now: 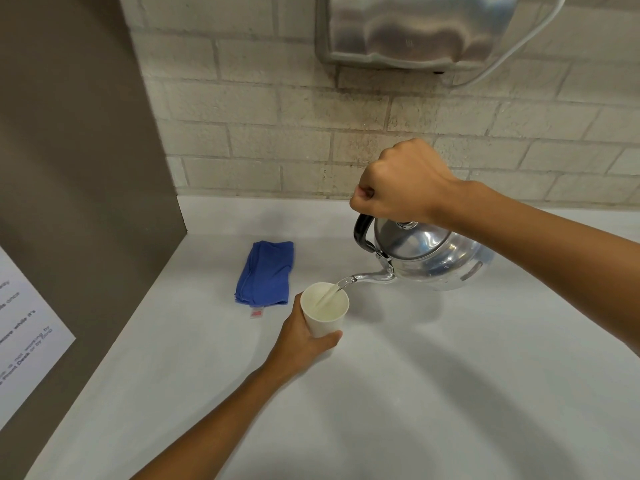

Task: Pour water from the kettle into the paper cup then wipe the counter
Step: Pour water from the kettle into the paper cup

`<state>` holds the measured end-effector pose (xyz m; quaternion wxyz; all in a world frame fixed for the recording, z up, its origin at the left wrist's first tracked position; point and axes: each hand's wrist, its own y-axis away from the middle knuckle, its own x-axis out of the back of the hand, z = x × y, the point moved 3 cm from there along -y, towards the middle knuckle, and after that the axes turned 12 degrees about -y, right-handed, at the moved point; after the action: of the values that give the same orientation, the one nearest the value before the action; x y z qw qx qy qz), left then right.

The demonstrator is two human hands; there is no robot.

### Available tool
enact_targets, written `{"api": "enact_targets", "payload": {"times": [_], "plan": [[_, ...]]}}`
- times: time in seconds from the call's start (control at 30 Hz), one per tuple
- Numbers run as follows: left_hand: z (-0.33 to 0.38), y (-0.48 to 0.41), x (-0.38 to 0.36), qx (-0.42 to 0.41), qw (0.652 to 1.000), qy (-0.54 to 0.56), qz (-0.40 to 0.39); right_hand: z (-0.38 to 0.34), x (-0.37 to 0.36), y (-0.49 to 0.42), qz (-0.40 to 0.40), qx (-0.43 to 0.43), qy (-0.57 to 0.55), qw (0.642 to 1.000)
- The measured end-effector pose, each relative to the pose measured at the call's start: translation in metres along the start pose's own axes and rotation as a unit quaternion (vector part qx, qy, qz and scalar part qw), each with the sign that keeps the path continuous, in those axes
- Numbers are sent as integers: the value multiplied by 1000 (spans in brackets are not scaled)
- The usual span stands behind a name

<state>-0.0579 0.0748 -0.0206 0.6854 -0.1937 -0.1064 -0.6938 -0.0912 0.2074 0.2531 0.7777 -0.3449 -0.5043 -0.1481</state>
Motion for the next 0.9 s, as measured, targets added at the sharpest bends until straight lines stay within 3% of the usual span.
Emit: {"api": "enact_targets", "payload": {"times": [0.9], "plan": [[1, -1, 1, -2, 1000, 6, 3, 1, 4, 1, -5, 14, 15, 1000]]}}
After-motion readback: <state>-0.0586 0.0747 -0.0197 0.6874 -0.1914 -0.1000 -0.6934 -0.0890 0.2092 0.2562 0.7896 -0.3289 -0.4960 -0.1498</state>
